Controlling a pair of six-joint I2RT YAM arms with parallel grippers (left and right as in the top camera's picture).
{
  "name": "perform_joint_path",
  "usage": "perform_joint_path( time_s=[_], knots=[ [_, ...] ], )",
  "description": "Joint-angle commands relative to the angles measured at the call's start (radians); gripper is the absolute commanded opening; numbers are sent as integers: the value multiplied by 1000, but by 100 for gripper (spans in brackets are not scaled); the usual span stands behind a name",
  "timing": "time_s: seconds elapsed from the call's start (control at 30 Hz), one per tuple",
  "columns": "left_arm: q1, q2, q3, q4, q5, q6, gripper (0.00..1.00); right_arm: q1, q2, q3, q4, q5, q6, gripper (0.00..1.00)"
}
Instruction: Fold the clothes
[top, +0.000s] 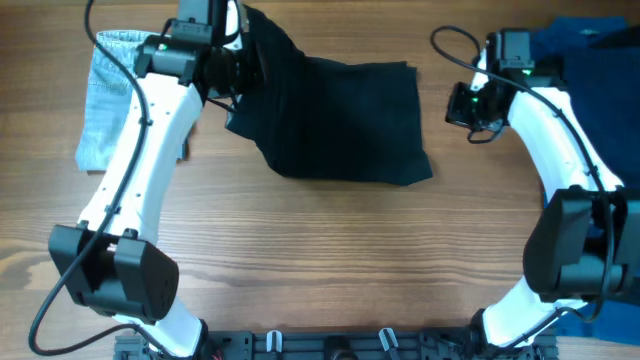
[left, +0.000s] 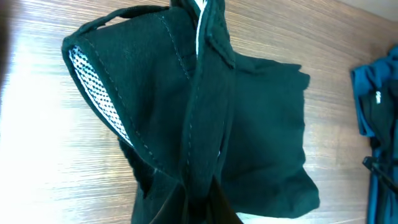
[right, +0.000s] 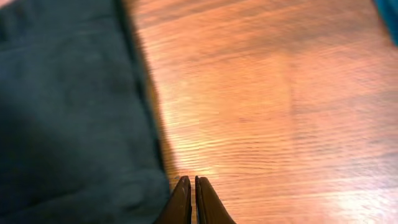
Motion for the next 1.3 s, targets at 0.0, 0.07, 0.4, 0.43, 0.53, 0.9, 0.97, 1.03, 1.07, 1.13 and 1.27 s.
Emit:
perform_joint_path(
  time_s=[0.0, 0.07, 0.4, 0.43, 0.53, 0.9, 0.97, 1.03, 1.07, 1.13, 1.27],
  knots=[
    [-35, -33, 30, 24, -2, -38, 4, -4, 14, -14, -10, 25, -20, 4],
    [-53, -30, 30, 35, -10, -41, 4, -4, 14, -14, -10, 26, -20, 5],
    [-160, 48, 30, 118, -26, -103, 6, -3, 14, -14, -29, 25, -19, 16],
    [-178, 69, 30, 137, -25, -122, 7, -3, 14, -14, -32, 25, -20, 18],
    [-214, 103, 29, 176, -25, -147, 7, -3, 14, -14, -31, 25, -19, 18],
    [-313, 193, 29, 277, -26, -150, 8, -3, 14, -14, -28, 25, -20, 13],
    [-323, 214, 29, 281, -25, -156, 8, -3, 14, -14, -28, 25, -20, 13],
    [-335, 236, 29, 287, -25, -198, 8, -3, 14, -14, -27, 25, -19, 13],
    [-339, 241, 29, 293, -21, -198, 8, -3, 14, -14, -27, 25, -19, 13],
    [-352, 249, 29, 308, -22, -198, 9, -3, 14, -14, -27, 25, -19, 13],
    [-372, 253, 29, 336, -22, -198, 10, -3, 14, -14, -27, 25, -19, 13]
  ],
)
